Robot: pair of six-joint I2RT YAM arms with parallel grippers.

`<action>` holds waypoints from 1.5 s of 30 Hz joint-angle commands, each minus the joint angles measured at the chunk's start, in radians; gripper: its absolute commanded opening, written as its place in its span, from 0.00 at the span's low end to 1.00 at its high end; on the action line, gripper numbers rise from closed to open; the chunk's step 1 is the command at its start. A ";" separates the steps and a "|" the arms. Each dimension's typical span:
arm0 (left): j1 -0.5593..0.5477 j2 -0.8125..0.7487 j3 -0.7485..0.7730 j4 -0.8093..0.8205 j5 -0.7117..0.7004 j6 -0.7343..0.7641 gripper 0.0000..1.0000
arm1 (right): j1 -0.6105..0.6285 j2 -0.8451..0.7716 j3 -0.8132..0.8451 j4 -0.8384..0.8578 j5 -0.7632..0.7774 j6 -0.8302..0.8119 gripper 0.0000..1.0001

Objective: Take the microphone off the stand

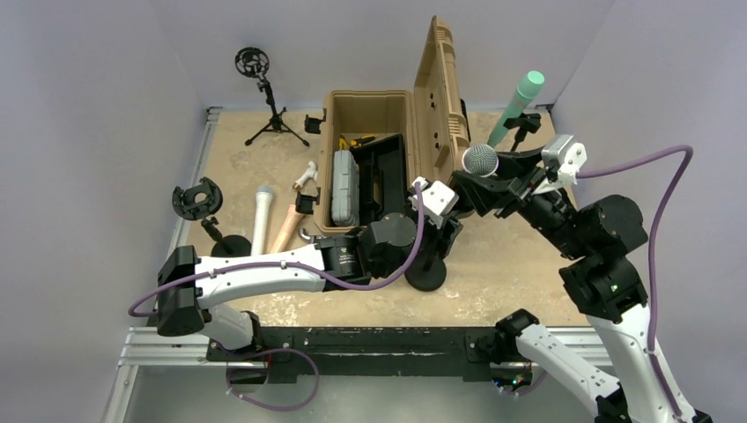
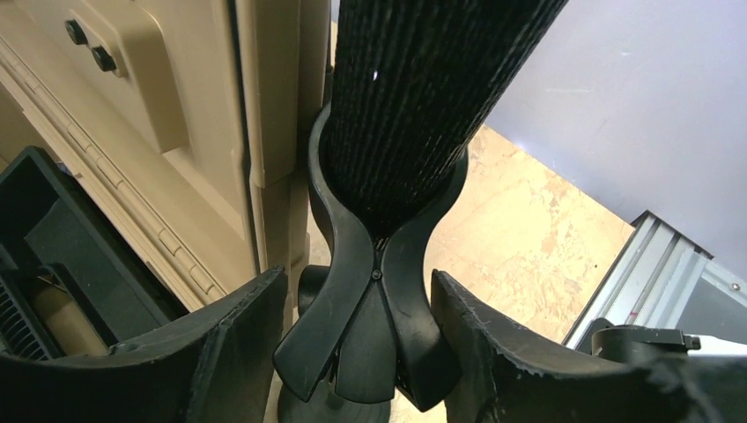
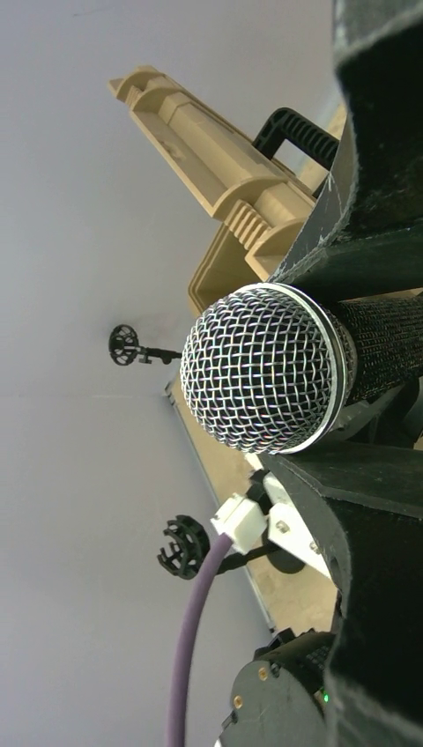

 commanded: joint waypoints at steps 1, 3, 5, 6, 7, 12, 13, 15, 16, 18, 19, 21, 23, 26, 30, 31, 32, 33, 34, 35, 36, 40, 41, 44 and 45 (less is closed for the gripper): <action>0.006 0.014 0.033 -0.025 0.005 0.002 0.59 | 0.003 -0.034 0.039 0.173 -0.014 0.025 0.00; 0.006 0.016 0.038 -0.023 0.011 0.002 0.60 | 0.002 -0.036 0.032 0.174 -0.014 0.029 0.00; 0.006 0.018 0.043 -0.025 0.011 0.002 0.61 | 0.003 -0.035 0.028 0.172 -0.014 0.029 0.00; 0.006 0.018 0.043 -0.021 0.008 0.002 0.61 | 0.003 -0.033 0.027 0.172 -0.016 0.029 0.00; 0.006 0.017 0.044 -0.020 0.004 0.003 0.61 | 0.003 -0.034 0.025 0.173 -0.018 0.029 0.00; 0.006 0.020 0.071 -0.030 -0.004 0.022 0.57 | 0.002 -0.032 0.012 0.178 -0.026 0.032 0.00; 0.006 0.020 0.078 -0.037 -0.001 0.023 0.55 | 0.003 -0.032 0.009 0.180 -0.026 0.032 0.00; 0.006 0.018 0.081 -0.038 0.013 0.026 0.44 | 0.002 -0.036 0.003 0.179 -0.025 0.033 0.00; 0.008 0.014 0.077 -0.036 0.026 0.028 0.32 | 0.003 -0.037 -0.001 0.178 -0.023 0.034 0.00; 0.012 0.005 0.063 -0.031 0.041 0.028 0.05 | 0.003 -0.040 -0.003 0.175 -0.019 0.033 0.00; 0.014 0.001 0.050 -0.026 0.044 0.022 0.00 | 0.003 -0.040 0.000 0.175 -0.018 0.032 0.00; 0.018 -0.013 0.014 -0.006 0.065 0.009 0.00 | 0.003 -0.035 0.014 0.171 -0.024 0.030 0.00; 0.022 -0.015 -0.010 -0.009 0.082 -0.013 0.00 | 0.003 -0.025 0.044 0.168 -0.029 0.029 0.00; 0.022 -0.013 -0.043 -0.013 0.097 -0.043 0.00 | 0.003 -0.016 0.086 0.180 -0.012 0.034 0.00; 0.022 -0.027 -0.090 -0.004 0.091 -0.056 0.00 | 0.003 -0.013 0.167 0.182 0.116 0.039 0.00; 0.022 -0.033 -0.099 -0.001 0.087 -0.055 0.00 | 0.003 -0.014 0.188 0.180 0.161 0.035 0.00; 0.022 -0.036 -0.106 0.000 0.085 -0.051 0.00 | 0.003 -0.017 0.203 0.179 0.214 0.033 0.00; 0.022 -0.043 -0.110 0.002 0.083 -0.048 0.00 | 0.003 -0.020 0.216 0.179 0.277 0.031 0.00; 0.022 -0.048 -0.115 0.005 0.084 -0.044 0.00 | 0.003 -0.024 0.225 0.179 0.338 0.030 0.00; 0.022 -0.053 -0.125 0.013 0.086 -0.039 0.00 | 0.003 -0.024 0.230 0.174 0.403 0.026 0.00; 0.021 -0.059 -0.137 0.029 0.092 -0.032 0.00 | 0.003 -0.025 0.233 0.164 0.472 0.025 0.00; 0.021 -0.073 -0.156 0.072 0.127 -0.021 0.00 | 0.003 0.006 0.224 0.058 0.755 0.086 0.00; 0.021 -0.071 -0.152 0.063 0.130 -0.026 0.01 | 0.003 0.012 0.208 0.021 0.843 0.116 0.00; 0.021 -0.078 -0.148 0.047 0.148 -0.028 0.17 | 0.003 0.017 0.129 -0.090 1.006 0.221 0.00; 0.021 -0.083 -0.149 0.044 0.157 -0.033 0.25 | 0.003 0.016 0.102 -0.134 1.060 0.262 0.00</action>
